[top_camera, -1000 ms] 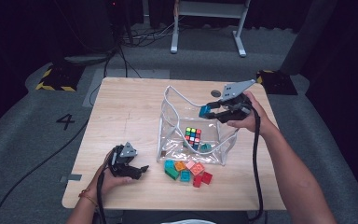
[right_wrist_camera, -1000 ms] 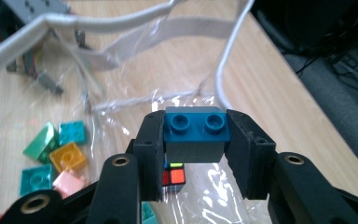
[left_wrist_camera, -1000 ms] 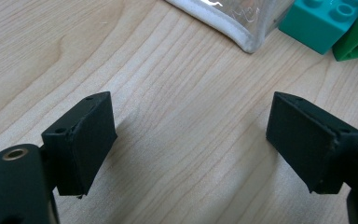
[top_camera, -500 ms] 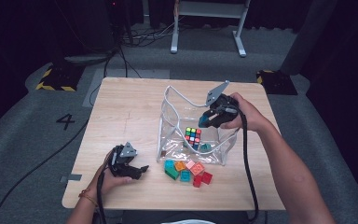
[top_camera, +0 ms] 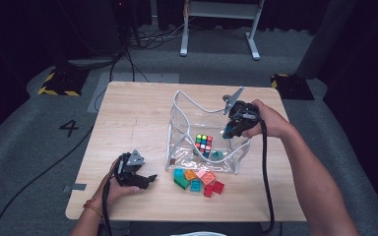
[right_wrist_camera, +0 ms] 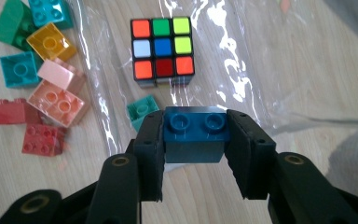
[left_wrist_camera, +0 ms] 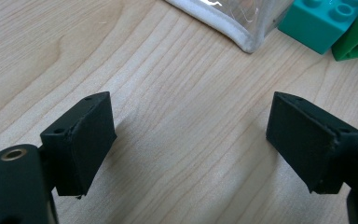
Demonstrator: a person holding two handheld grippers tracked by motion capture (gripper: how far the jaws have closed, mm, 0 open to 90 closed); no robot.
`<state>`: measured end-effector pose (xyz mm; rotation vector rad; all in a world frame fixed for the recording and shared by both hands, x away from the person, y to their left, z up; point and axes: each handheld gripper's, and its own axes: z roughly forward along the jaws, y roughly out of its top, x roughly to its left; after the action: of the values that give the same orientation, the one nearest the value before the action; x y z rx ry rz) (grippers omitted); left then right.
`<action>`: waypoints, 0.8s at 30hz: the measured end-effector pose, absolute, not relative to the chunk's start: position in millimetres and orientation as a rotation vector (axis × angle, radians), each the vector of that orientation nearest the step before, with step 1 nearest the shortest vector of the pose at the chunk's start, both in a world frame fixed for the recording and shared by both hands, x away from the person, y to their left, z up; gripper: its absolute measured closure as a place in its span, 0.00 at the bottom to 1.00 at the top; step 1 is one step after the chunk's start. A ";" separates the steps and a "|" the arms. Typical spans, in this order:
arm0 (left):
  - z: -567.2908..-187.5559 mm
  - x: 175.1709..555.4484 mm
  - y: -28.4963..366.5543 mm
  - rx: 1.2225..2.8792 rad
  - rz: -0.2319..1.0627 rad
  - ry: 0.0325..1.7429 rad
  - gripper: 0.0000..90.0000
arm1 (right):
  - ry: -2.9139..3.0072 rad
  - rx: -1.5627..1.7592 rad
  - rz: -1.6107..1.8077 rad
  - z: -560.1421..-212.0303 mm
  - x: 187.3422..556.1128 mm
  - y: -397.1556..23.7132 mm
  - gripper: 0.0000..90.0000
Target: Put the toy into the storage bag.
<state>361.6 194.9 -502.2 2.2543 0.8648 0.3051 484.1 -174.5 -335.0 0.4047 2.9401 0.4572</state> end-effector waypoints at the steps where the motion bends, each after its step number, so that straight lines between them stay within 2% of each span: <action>1: -502.3 361.6 194.9 2.254 0.304 0.865 0.17 | 2.938 0.404 0.454 -335.2 484.5 -175.9 0.66; 11: -502.5 361.9 194.6 2.254 0.296 0.861 0.17 | 2.936 0.412 0.410 -333.2 481.9 -184.6 0.66; 24: -502.6 361.8 194.5 2.252 0.294 0.863 0.17 | 2.861 0.365 0.652 -326.7 477.2 -195.1 0.60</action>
<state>361.8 194.5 -502.6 2.2521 0.8631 0.2943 477.2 -195.1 -326.7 0.3652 2.8609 0.6524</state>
